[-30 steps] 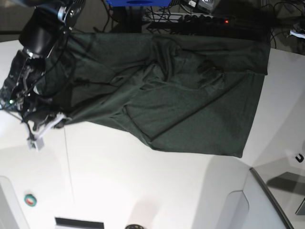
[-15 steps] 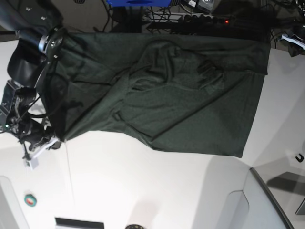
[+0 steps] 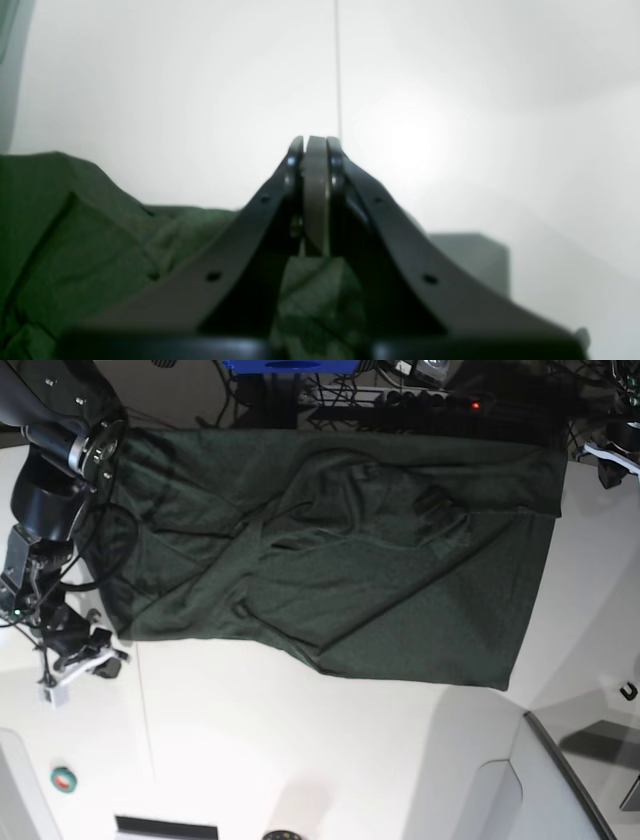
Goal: Layout the t-shirt on the table in an organized manner, then fold the t-shirt properly
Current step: 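Grasp the shirt edge with the right gripper and pull it outward, then grasp the opposite shirt edge with the left gripper, both holding edges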
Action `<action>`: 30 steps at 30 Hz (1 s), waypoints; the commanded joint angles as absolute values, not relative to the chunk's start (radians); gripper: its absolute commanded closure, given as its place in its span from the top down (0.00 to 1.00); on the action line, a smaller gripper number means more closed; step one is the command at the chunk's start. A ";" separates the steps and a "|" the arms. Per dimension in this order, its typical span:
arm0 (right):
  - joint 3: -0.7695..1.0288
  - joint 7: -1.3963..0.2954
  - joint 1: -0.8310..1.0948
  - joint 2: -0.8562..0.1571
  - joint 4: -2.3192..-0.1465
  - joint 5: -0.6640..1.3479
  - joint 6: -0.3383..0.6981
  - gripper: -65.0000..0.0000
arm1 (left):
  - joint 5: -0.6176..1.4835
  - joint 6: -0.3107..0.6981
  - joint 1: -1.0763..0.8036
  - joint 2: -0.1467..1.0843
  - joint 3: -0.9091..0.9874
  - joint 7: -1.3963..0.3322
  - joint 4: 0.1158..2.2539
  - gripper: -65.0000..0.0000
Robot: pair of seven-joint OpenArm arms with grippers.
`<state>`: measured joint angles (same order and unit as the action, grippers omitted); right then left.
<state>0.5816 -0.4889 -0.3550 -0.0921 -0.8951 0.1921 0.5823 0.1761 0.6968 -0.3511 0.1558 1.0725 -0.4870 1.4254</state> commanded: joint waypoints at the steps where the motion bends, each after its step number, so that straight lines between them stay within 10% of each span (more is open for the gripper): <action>1: 0.582 -0.463 -0.383 -0.104 -0.911 0.209 0.581 0.01 | 0.188 0.698 -0.357 0.173 1.079 -0.470 1.442 0.00; 5: 0.582 -0.472 -0.383 -0.101 -0.918 0.211 0.581 0.09 | 0.188 0.698 -0.358 0.173 1.079 -0.470 1.442 0.00; 11: 0.585 -0.685 -0.338 -0.084 -1.001 0.217 0.581 0.48 | 0.188 0.698 -0.360 0.173 1.081 -0.467 1.434 0.00; 30: 0.466 -0.630 -0.214 -0.140 -1.093 0.271 0.587 0.49 | 0.188 0.698 -0.321 0.171 0.924 -0.472 1.435 0.00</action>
